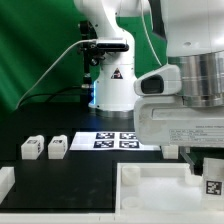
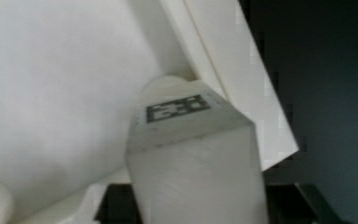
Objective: Assemble one leg
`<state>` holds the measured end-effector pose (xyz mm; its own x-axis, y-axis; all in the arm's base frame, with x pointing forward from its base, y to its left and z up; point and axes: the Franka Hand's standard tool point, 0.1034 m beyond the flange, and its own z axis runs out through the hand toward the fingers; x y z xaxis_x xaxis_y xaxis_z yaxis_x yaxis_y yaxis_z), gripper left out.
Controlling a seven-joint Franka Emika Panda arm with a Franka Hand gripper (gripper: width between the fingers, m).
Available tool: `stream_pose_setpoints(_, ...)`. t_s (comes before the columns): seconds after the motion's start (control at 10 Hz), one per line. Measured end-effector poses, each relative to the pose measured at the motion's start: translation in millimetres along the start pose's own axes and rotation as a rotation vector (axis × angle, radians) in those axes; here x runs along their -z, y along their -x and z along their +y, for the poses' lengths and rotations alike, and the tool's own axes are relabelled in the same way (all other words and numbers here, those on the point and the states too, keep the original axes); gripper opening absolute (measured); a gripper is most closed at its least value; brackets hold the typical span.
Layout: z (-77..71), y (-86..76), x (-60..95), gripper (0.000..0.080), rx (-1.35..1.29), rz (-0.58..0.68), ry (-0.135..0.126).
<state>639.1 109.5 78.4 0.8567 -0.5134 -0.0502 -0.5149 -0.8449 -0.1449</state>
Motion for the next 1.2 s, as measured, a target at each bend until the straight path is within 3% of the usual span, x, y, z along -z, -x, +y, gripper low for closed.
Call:
stream_pose_setpoints(0.5,15.7,-8.2,4.1,0.0311,-0.291,0.049,0.061)
stream_pose_setpoints(0.8,17.3,-9.5,4.4,0.0314,-0.27,0.053,0.065)
stream_pose_setpoints(0.9,17.3,-9.4,4.1,0.0366,-0.27,0.052,0.065)
stream_pose_setpoints(1.0,17.3,-9.4,4.1,0.0548,-0.27,0.052,0.065)
stream_pose_setpoints(1.1,17.3,-9.4,4.1,0.0548,-0.27,0.052,0.065)
stream_pose_setpoints(1.2,17.3,-9.4,4.1,0.0634,-0.27,0.052,0.065)
